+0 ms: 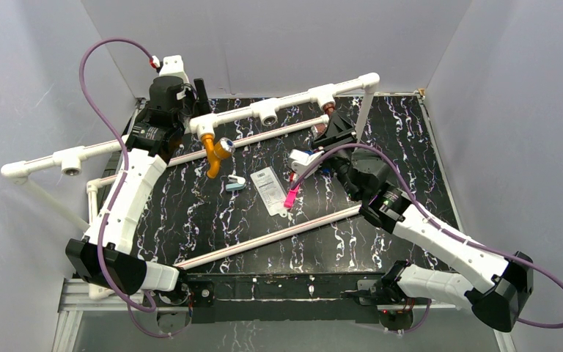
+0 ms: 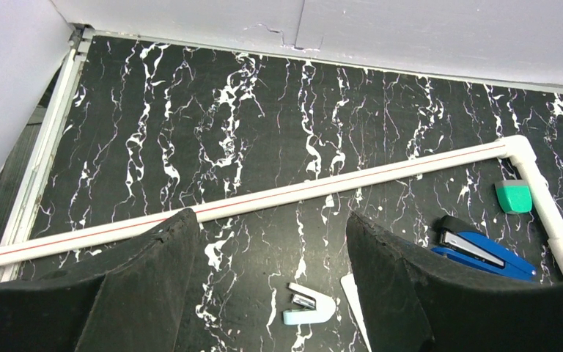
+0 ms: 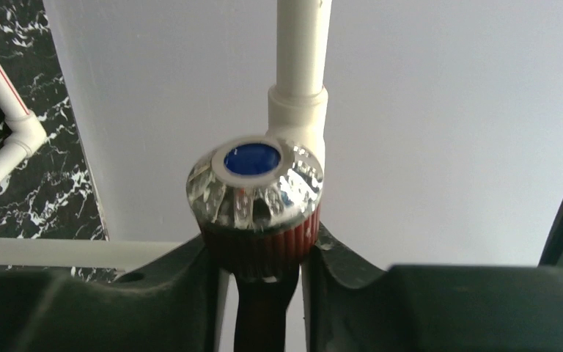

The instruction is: Install the water faucets

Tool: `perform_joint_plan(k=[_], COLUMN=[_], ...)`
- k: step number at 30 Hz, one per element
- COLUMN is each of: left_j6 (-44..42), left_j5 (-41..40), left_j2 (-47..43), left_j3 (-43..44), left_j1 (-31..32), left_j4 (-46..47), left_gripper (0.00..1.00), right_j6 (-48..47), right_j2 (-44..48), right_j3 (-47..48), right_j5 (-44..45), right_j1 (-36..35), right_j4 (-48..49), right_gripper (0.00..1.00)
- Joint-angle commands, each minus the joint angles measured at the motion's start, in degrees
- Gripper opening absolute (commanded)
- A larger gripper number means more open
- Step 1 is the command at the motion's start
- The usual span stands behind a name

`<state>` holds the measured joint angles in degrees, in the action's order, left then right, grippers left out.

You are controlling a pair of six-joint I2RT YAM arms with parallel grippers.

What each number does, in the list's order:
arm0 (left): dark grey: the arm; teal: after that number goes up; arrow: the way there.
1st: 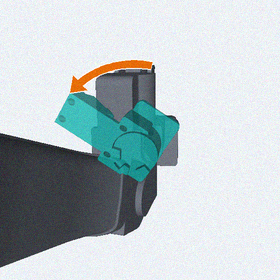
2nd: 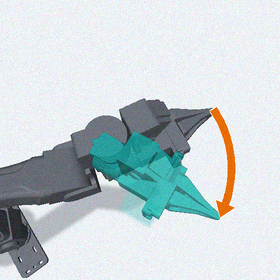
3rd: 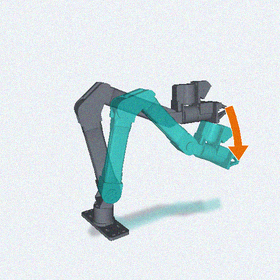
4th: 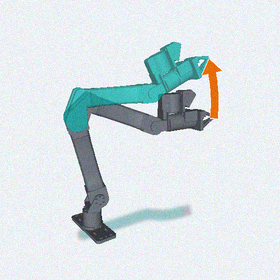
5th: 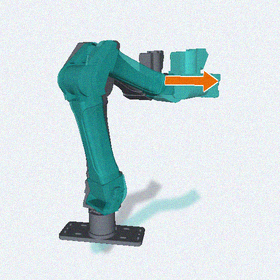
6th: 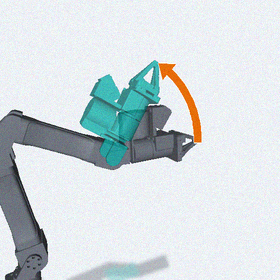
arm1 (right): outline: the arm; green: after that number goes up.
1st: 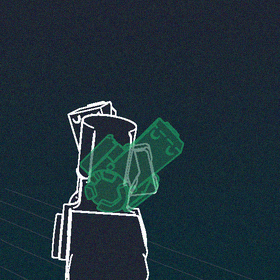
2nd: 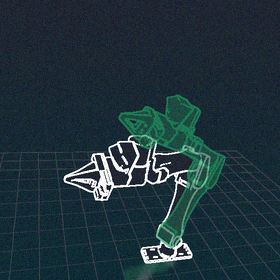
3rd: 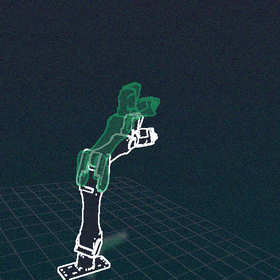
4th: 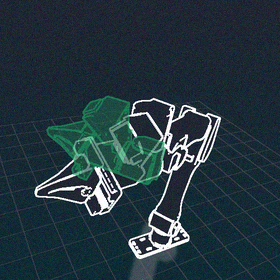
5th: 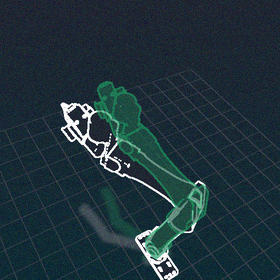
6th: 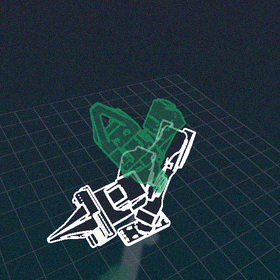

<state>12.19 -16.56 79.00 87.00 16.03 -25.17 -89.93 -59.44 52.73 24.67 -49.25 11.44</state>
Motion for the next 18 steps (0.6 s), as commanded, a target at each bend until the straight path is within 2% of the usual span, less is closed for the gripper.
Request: perform_joint_plan(k=[1, 3, 4, 9, 14, 18], left_j6=[-0.7, -0.7, -0.6, -0.6, -0.6, -0.6], left_j5=[2.4, 2.5, 2.5, 2.6, 2.6, 2.9], left_j2=[3.1, 3.1, 3.1, 3.1, 2.9, 2.8], left_j3=[-3.6, -3.5, -3.6, -3.4, -3.6, -3.4], left_j1=[1.8, 1.7, 1.8, 1.8, 1.8, 1.8], left_j4=[-11.8, -11.8, -11.7, -11.8, -11.8, -11.8], left_gripper=[0.72, 0.72, 0.72, 0.72, 0.72, 0.72], right_j6=[3.1, 5.4, 6.7, 22.6, 49.5, 65.3], right_j2=[1.3, 1.4, 1.4, 1.3, 0.4, -0.6], right_j3=[-1.3, -1.5, -1.6, 0.6, 4.4, 6.3], right_j5=[3.6, 4.4, 4.8, 5.1, 4.2, 3.7], right_j1=[-0.6, -0.9, -0.9, -1.4, -1.5, -1.4], right_j4=[6.0, 6.4, 7.0, 7.4, 6.1, 6.0], right_gripper=[0.30, 0.14, 0.03, 0.01, 0.01, 0.01])
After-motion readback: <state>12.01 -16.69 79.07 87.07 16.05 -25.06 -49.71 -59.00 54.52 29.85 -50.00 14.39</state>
